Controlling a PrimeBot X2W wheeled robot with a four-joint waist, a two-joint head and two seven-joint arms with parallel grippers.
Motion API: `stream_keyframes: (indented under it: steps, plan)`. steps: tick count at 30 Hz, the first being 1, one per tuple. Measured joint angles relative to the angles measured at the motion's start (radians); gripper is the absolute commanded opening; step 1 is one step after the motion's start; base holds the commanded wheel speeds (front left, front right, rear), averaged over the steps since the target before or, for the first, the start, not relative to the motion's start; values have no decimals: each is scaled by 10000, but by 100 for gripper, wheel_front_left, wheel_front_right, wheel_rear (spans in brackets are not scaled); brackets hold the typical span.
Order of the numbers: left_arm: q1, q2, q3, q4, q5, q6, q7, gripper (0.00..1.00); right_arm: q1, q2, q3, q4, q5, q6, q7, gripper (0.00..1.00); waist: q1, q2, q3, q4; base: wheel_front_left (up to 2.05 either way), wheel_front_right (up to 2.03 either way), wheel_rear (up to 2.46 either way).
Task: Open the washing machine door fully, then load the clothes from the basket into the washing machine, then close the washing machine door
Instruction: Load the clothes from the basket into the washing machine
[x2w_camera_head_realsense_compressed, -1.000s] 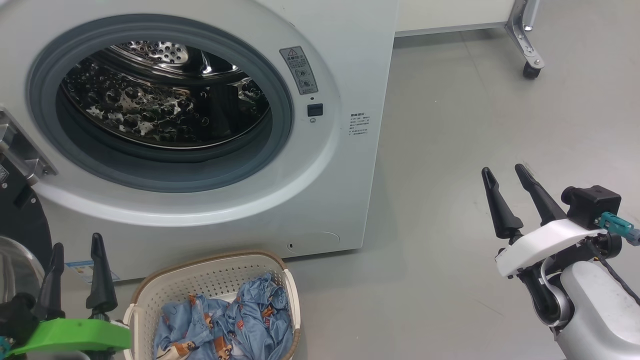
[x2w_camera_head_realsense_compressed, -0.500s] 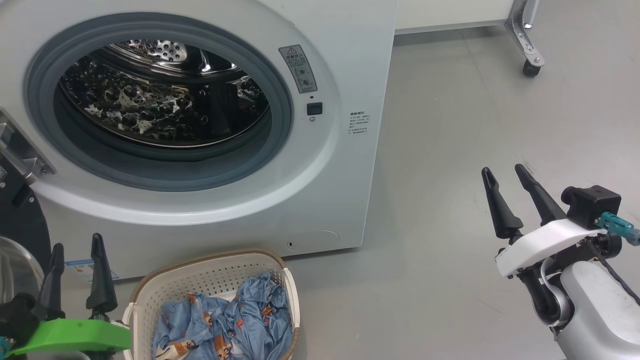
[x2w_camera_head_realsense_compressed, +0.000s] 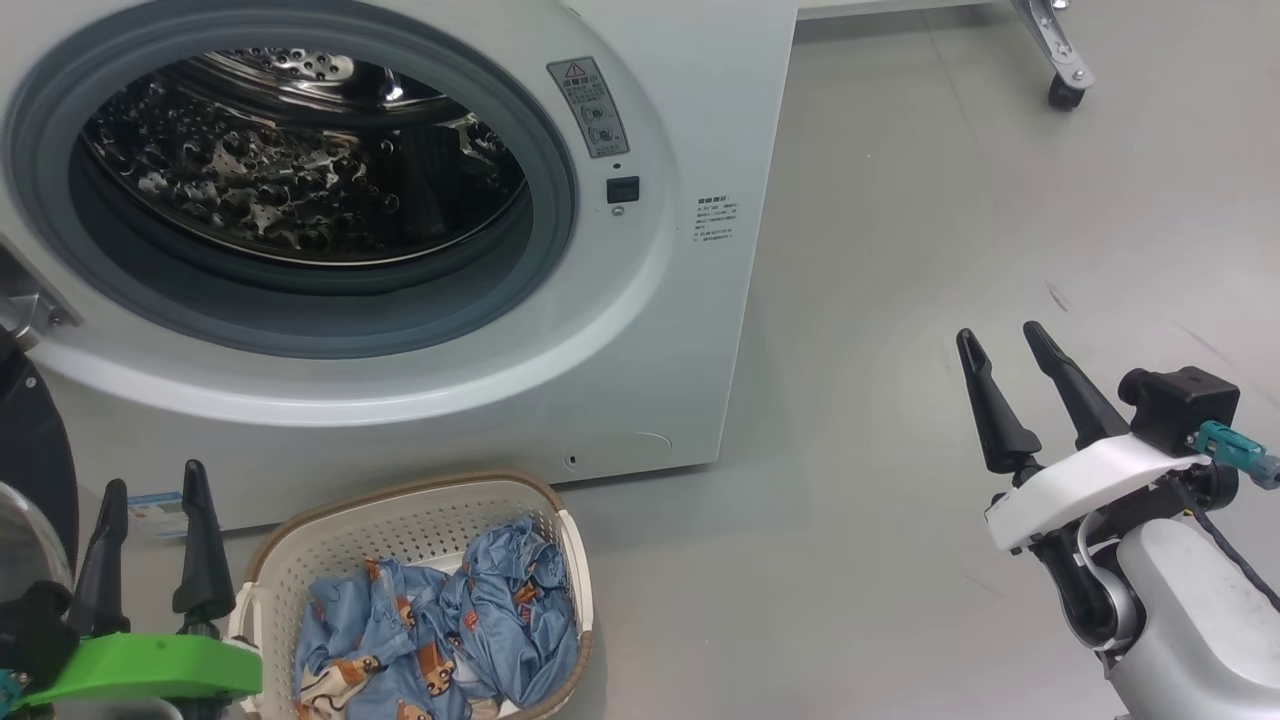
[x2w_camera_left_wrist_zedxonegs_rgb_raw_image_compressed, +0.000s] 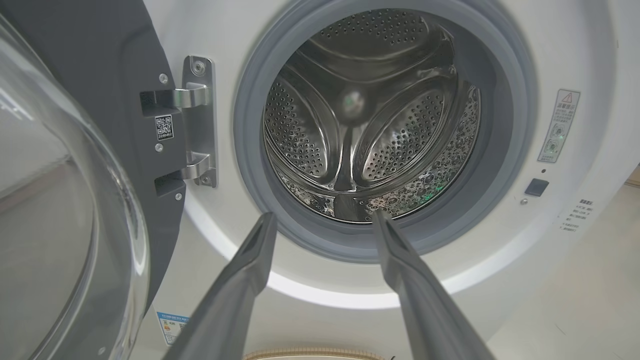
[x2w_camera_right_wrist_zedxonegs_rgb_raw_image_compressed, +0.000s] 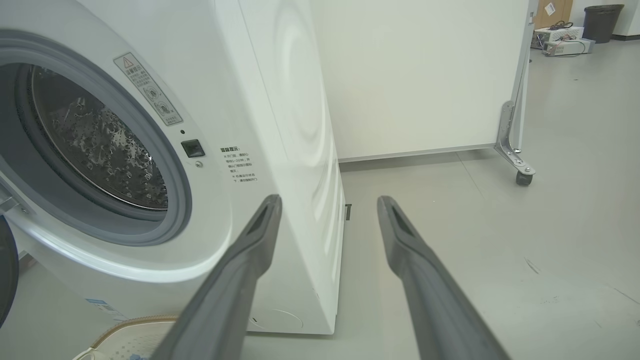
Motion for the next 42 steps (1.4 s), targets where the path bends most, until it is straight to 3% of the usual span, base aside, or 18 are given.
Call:
stream_keyframes:
  steps: [27,42]
  plan:
    - [-934,42,-280,134,146,140,717,100,-901,148,-205,-518,33,0,0,100,0,0,2681,-593,0,0,0]
    - [-2278,71,-575,1528,180,115,1707,100,-1768,449,-127,-823,33,0,0,100,1,0,4420,-983,0,0,0]
